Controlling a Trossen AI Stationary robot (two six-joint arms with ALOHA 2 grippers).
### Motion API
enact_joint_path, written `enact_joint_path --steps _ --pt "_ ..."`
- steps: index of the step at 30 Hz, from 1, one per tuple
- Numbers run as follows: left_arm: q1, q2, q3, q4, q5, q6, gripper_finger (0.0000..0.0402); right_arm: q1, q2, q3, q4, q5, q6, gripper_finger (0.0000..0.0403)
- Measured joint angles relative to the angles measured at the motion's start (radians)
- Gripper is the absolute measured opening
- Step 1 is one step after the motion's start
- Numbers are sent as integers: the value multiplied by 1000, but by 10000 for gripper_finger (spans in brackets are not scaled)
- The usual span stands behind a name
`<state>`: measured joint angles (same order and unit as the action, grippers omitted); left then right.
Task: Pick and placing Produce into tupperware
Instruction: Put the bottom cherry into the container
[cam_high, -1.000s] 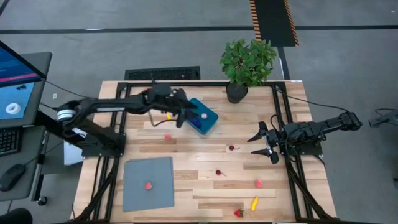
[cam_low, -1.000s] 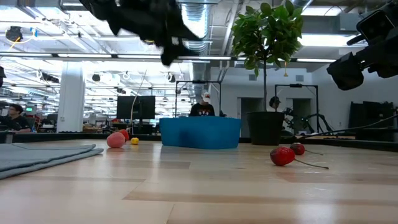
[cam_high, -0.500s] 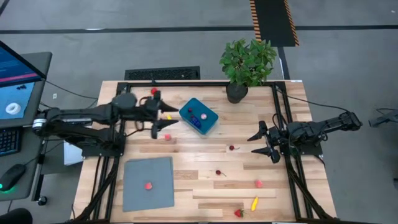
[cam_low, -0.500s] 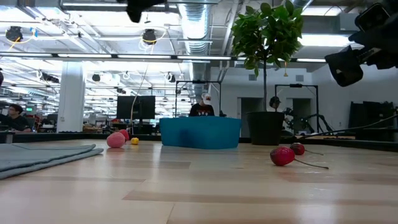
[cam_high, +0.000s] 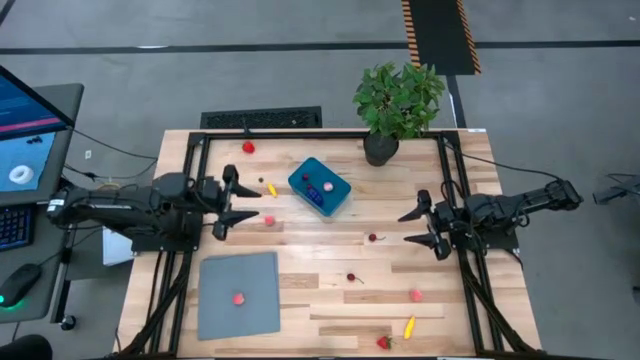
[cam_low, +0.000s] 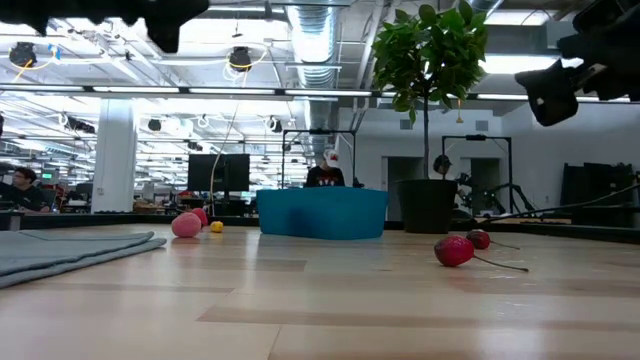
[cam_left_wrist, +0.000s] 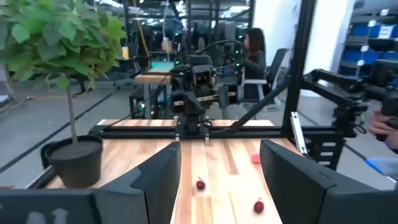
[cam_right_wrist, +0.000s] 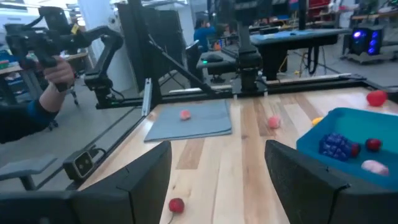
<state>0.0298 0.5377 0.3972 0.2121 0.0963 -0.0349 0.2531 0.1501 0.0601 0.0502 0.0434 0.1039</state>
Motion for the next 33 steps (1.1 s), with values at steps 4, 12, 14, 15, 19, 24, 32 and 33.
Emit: enact_joint_path --steps 4,12,14,15,19,24,32,33 --pt "-17 -75 -81 30 12 -1 208 0 0 0 3 61 -7 281" --pt "-87 -149 -230 121 64 19 208 0 0 0 3 91 -11 281" --pt "-99 -155 -272 184 45 28 208 0 0 0 7 90 -24 281" --pt "-103 -159 -290 210 32 29 208 0 0 0 11 90 -26 281" --pt "-107 -161 -348 264 18 30 208 0 0 0 11 89 -26 281" --pt "-107 -161 -386 270 -8 3 208 -1 0 0 11 91 -22 281" --pt "-107 -159 -387 250 -45 -4 208 -24 0 0 -19 138 18 281" --pt "-107 -159 -387 250 -59 -5 208 -23 0 0 -19 132 29 281"
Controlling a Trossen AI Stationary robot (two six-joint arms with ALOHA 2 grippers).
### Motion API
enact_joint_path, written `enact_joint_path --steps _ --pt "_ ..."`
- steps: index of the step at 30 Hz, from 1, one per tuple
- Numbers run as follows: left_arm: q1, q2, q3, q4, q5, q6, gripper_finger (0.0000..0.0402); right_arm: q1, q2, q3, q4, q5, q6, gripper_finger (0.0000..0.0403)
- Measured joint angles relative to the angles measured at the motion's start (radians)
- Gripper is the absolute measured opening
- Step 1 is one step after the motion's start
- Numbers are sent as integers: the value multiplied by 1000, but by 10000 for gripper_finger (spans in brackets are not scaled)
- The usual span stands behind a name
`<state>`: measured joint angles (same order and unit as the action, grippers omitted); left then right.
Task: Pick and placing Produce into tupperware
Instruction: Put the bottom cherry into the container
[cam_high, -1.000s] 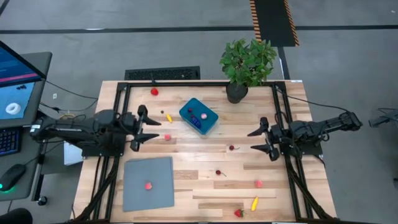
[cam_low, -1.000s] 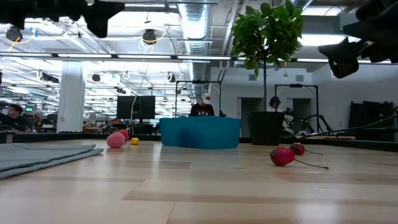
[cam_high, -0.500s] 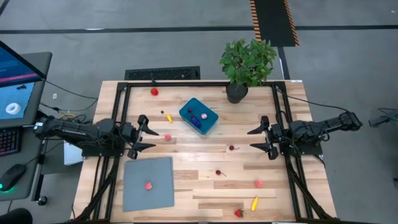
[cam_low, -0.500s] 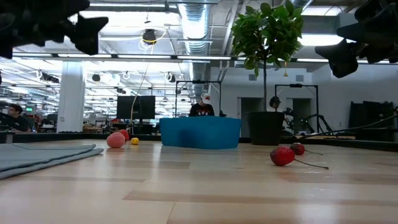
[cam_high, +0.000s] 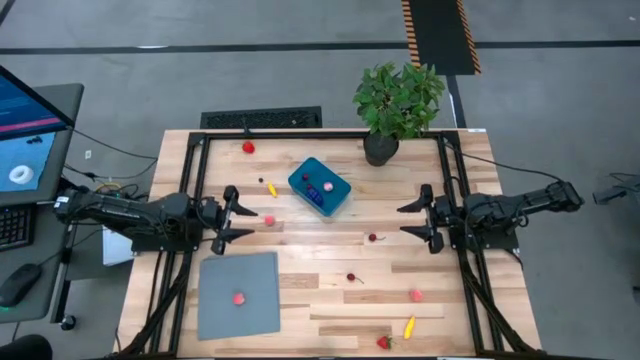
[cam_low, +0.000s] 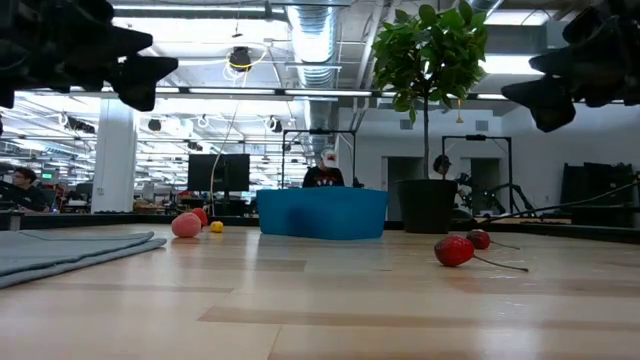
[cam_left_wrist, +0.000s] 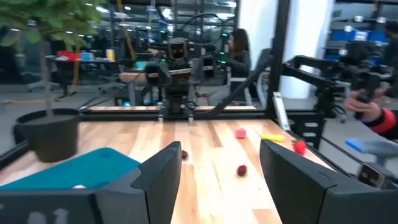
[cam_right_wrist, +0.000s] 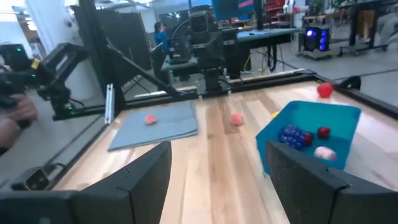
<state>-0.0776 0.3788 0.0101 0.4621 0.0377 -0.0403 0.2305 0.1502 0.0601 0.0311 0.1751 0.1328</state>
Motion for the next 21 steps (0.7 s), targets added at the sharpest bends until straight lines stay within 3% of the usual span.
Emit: enact_joint_path --steps 9,16,21 --pt "0 1 -1 -8 -6 -27 208 54 31 0 -76 4 28 281" --pt "0 1 -2 -40 -24 -61 208 158 107 80 -154 -73 242 281" --pt "0 1 -2 -47 -24 -69 208 260 253 156 -252 -12 385 281"
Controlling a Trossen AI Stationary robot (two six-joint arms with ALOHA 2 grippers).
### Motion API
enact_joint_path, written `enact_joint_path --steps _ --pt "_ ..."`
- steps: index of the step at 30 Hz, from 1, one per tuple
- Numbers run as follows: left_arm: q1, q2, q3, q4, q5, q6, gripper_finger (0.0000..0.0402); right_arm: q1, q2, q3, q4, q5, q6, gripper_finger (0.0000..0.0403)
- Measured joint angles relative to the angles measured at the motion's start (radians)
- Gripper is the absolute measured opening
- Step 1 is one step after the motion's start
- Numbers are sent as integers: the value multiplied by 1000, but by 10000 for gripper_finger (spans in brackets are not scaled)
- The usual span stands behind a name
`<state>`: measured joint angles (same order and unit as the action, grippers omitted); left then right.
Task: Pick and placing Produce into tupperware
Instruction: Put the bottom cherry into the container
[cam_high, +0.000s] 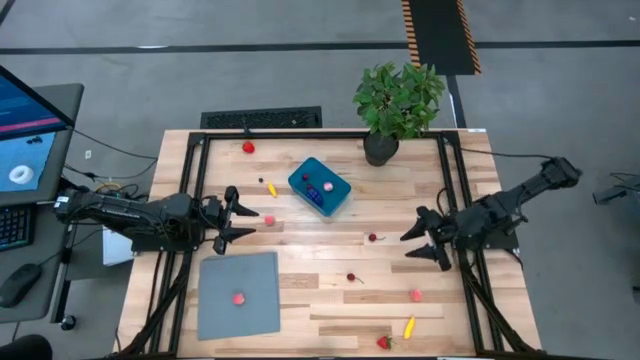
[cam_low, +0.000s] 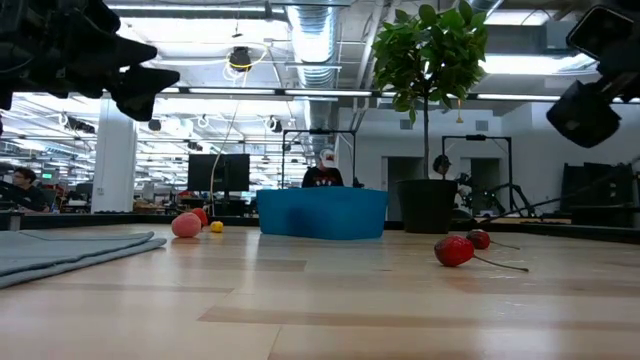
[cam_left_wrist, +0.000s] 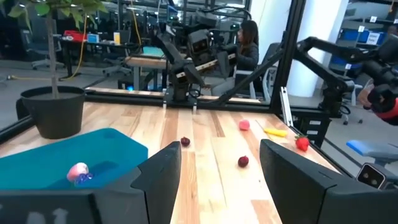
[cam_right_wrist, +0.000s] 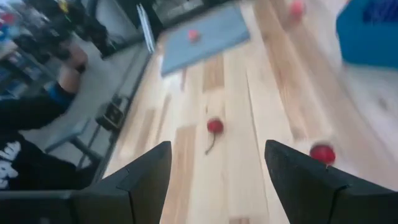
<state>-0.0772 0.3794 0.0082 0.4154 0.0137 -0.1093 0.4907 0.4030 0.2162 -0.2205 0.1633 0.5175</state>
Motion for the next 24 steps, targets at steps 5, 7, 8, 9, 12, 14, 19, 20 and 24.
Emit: enact_joint_path --steps 5,7,8,9,12,14,19,20,24 --pt "0 0 -1 1 0 -4 208 68 184 78 -8 22 83 281" --pt "0 0 -1 1 0 -8 208 96 264 116 -42 21 134 281" --pt "0 0 -1 1 0 -8 208 112 303 136 -69 21 158 281" --pt "0 0 -1 1 0 -8 208 128 342 159 -91 21 186 281" --pt "0 0 -1 1 0 -8 208 174 465 225 -139 18 266 281" --pt "0 0 -1 1 1 -7 208 209 546 267 -158 9 310 281" --pt "0 0 -2 1 1 -8 208 282 732 374 -285 -34 467 281" --pt "0 0 -2 1 2 -8 208 297 764 392 -311 -36 489 281" --pt "0 0 -2 1 7 -8 208 345 876 454 -371 -47 558 281"
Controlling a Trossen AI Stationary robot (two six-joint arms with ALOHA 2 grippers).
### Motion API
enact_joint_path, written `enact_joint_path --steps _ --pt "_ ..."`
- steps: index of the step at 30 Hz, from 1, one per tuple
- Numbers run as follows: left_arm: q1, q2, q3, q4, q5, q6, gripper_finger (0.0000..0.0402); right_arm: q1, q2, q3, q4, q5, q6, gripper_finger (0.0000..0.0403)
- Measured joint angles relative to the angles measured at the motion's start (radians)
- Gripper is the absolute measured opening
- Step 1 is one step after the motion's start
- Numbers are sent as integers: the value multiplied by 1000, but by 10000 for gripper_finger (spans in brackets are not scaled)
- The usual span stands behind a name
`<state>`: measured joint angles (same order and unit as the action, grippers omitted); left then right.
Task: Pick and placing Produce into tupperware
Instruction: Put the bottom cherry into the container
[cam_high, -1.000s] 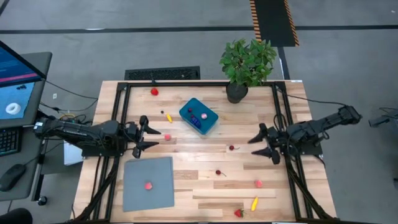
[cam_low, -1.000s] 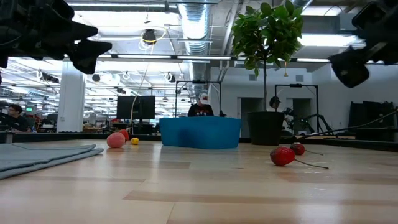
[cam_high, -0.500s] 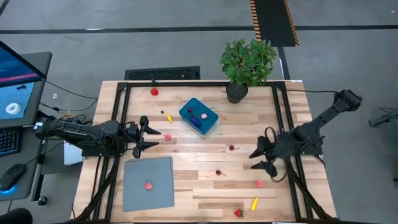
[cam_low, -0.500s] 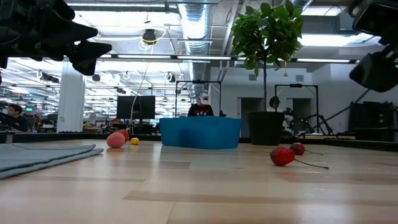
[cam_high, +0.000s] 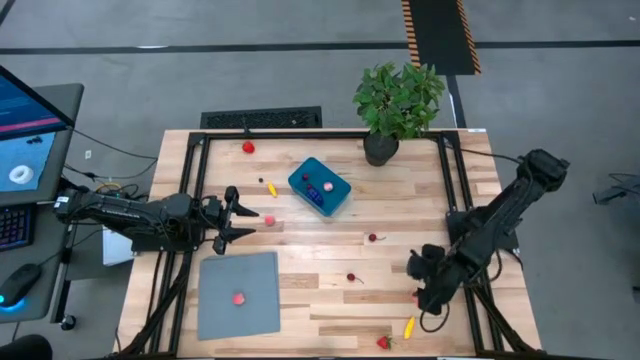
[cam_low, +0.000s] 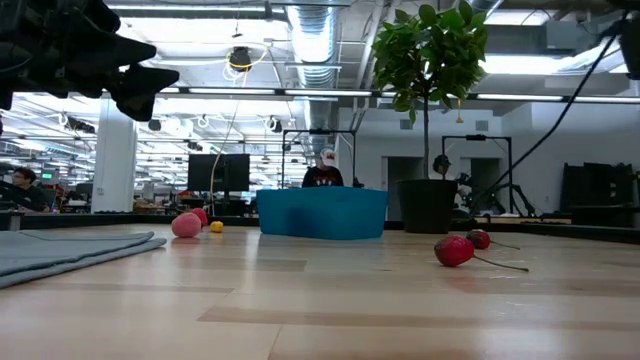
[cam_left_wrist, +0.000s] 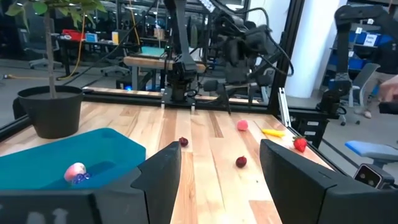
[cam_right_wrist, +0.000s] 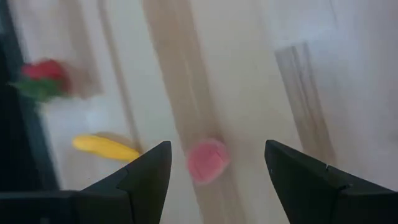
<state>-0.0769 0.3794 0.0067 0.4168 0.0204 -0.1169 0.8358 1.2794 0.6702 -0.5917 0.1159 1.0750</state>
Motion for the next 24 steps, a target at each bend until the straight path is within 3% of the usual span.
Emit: enact_joint_path --steps 12,24 --pt "0 0 0 0 1 0 208 8 229 102 -133 -53 37 281" --pt "0 0 0 -3 0 0 208 22 246 140 -142 -97 56 281"
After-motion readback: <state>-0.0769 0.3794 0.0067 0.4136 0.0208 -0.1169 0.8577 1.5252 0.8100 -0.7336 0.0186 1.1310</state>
